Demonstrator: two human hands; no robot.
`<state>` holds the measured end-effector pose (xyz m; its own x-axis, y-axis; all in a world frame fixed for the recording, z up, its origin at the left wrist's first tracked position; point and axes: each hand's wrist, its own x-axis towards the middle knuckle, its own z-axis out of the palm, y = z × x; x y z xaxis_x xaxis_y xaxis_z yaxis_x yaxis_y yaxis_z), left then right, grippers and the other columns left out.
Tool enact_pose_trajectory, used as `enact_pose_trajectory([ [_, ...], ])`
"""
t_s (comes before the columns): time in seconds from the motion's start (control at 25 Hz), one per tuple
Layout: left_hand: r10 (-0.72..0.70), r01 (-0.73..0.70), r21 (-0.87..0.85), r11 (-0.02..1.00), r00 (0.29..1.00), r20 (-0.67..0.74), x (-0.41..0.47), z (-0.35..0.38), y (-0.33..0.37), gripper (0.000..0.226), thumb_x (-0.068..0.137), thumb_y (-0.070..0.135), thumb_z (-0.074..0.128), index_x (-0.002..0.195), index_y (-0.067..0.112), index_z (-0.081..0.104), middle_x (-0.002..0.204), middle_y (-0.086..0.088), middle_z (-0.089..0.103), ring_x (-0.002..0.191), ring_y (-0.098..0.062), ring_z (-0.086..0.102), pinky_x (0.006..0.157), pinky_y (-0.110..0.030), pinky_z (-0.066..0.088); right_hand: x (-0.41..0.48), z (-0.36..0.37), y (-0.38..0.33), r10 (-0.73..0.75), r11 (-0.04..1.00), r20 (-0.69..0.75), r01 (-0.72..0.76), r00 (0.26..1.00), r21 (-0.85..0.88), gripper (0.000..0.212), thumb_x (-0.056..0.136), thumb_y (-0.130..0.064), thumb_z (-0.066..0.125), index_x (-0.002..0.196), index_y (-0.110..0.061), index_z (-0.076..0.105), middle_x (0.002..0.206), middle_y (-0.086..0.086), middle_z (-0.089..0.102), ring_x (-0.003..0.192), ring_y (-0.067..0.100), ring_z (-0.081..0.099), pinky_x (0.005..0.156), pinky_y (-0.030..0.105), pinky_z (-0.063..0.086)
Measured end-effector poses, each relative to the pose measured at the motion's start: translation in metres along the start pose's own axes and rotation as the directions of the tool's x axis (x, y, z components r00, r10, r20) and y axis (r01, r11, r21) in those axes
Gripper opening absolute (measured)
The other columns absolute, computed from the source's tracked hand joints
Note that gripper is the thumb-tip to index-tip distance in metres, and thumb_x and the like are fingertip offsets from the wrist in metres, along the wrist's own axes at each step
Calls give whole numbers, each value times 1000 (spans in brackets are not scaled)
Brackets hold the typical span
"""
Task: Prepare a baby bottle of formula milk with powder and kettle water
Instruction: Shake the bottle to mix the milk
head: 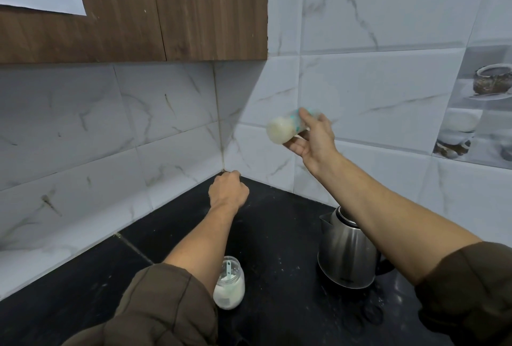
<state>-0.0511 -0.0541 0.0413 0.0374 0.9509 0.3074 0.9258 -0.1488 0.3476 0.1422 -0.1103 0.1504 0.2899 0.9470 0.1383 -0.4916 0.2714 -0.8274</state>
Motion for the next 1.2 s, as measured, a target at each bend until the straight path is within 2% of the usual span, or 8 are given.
enact_pose_trajectory([
  [0.16,-2,2,1,1000,1000,13,0,2,0,40,98,14,48,135,14,62,126,-9,68,116,-29,61,93,-45,54,-11,-3,5,29,946,315,76,949,-316,74,86,-35,86,152,-34,51,118,14,73,82,34,79,64,40,64],
  [0.36,3,-3,-1,1000,1000,6,1,3,2,40,98,13,47,134,12,63,127,-10,68,118,-30,60,94,-46,54,1,0,-3,-34,998,-65,37,997,54,67,96,-29,78,154,-23,43,140,17,61,88,34,81,73,46,67],
  [0.56,13,-13,-8,1000,1000,26,1,8,4,41,97,14,48,136,13,62,129,-9,67,118,-29,60,95,-46,54,-15,-2,6,38,957,310,54,950,-284,72,90,-30,84,152,-34,49,118,14,74,84,38,79,65,42,64],
  [0.76,-9,9,-8,1000,1000,19,2,9,-1,44,97,14,48,139,16,62,131,-9,67,120,-29,60,96,-45,53,1,-5,0,-22,993,-73,30,997,110,56,99,-29,75,147,-19,49,137,18,63,92,35,80,74,45,66],
  [0.88,-11,11,-8,1000,1000,25,5,10,-1,45,97,14,48,140,16,61,132,-9,66,121,-29,60,97,-46,54,-3,-7,3,43,997,105,-36,993,-71,60,96,-31,76,149,-20,50,131,18,66,89,34,80,71,44,66],
  [1.0,4,-4,-4,1000,1000,26,5,10,3,42,97,14,48,137,15,62,130,-8,67,120,-29,60,96,-45,54,-7,-8,7,46,959,272,34,961,-282,71,90,-33,82,152,-30,49,124,17,71,87,38,80,66,42,65],
  [1.12,12,-12,-2,1000,1000,14,5,8,6,40,98,14,47,134,14,63,128,-9,67,117,-29,60,93,-44,52,0,-4,-4,-41,999,4,42,999,-24,63,97,-31,77,151,-22,46,133,17,66,87,34,81,72,45,66],
  [1.2,9,-9,0,1000,1000,7,5,7,5,39,98,14,47,133,13,63,128,-10,67,117,-29,60,92,-44,52,4,-3,-7,-33,996,-62,38,998,86,58,100,-30,74,149,-18,46,134,17,64,86,32,81,74,45,66],
])
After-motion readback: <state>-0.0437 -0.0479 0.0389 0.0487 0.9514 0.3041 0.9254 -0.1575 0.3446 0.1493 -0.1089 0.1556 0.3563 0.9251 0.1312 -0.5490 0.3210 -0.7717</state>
